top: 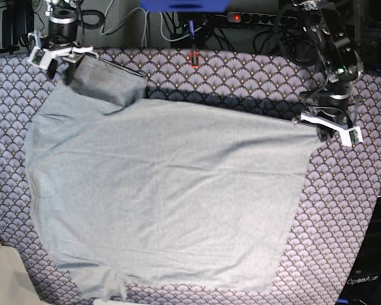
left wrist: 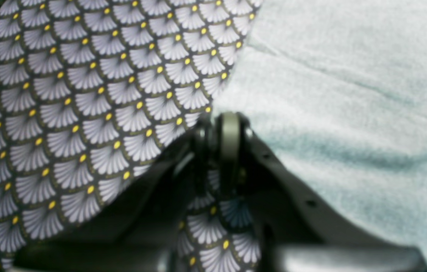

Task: Fold the T-shirt properly
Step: 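Close both grippers on the shoulder corners and pinch the fabric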

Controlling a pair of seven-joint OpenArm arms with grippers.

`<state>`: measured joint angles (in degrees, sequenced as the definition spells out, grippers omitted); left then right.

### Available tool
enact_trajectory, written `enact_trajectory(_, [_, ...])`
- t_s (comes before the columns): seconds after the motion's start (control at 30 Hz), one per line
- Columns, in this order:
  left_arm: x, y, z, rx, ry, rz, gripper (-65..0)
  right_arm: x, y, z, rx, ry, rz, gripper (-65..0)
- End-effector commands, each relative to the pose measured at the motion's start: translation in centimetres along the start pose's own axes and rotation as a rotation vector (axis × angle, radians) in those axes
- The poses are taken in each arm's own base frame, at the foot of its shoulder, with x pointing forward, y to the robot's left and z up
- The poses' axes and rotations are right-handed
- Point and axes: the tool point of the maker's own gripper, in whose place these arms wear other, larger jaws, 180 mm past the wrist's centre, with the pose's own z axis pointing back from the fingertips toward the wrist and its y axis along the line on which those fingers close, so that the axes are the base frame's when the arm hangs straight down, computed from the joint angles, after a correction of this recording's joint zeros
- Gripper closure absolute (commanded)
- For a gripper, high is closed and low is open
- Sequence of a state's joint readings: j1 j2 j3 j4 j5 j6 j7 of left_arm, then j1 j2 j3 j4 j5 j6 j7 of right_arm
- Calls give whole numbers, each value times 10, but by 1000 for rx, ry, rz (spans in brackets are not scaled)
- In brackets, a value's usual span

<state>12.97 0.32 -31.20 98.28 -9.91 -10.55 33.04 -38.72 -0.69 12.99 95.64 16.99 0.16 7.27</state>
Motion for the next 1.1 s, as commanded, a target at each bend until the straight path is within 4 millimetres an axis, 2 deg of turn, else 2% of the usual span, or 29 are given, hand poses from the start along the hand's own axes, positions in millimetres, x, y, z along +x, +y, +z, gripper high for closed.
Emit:
enact_trajectory(0.0, [15, 0, 2, -3, -51, -7, -39, 7, -1, 1, 1, -31, 0, -280])
enact_trajectory(0.13, [15, 0, 2, -3, -51, -7, -39, -4, -4, 0, -6, -5, -1, -280])
enact_trajectory(0.3, [15, 0, 2, -3, -51, -7, -39, -6, -3, 0, -3, 1, -2, -279])
enact_trajectory(0.57, [15, 0, 2, -3, -50, -6, -39, -16, 14, 0, 44, 28, -5, -278])
enact_trajectory(0.8, [12, 1, 3, 0, -46, -7, -39, -18, 12, -3, 49, 32, 9, -277])
enact_trajectory(1.07, [10, 0, 4, 0, -42, -5, -39, -8, 9, -11, 54, 12, 28, -277])
